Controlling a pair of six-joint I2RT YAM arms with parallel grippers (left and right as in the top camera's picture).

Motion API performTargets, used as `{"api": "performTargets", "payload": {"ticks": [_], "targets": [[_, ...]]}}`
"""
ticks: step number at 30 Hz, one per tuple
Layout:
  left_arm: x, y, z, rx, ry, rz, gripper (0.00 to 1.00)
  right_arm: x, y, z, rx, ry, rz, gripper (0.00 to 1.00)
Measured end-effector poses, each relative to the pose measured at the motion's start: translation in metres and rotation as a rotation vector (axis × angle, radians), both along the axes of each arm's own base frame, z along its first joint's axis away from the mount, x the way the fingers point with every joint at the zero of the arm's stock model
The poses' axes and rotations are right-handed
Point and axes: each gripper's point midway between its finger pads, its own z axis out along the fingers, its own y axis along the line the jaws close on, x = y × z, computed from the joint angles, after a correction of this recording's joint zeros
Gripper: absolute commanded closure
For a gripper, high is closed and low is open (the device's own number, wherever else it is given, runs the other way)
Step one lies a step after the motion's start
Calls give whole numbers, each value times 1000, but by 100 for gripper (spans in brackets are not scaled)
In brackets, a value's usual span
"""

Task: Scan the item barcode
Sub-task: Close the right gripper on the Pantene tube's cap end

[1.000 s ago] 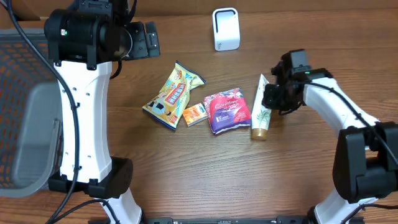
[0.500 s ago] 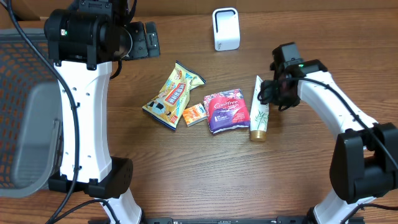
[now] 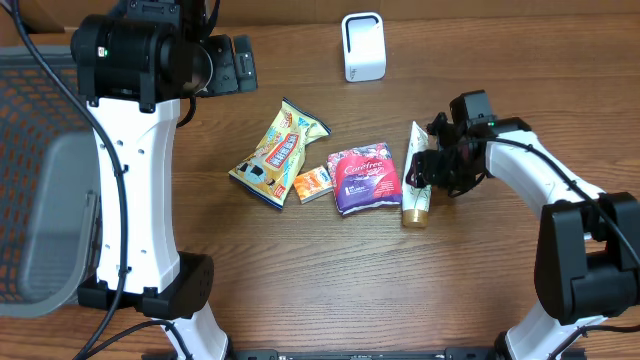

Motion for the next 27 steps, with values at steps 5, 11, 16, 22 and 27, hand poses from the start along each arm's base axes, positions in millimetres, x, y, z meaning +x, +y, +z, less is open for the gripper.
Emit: {"api": "performTargets", "payload": {"ticks": [5,11,16,22,27], "targets": [[0,0,0,0,0,0,0,0,3,-4,22,-13,10,84],[0,0,0,0,0,0,0,2,1,3,-12,6,-30,96],[0,0,0,0,0,0,0,-4,-39,14,-246,76,-112,96],[0,0,0,0,0,0,0,15,-71,31,-420,16,-225,94],[0,0,0,0,0,0,0,31,-75,30,-433,-49,-274,73]]}}
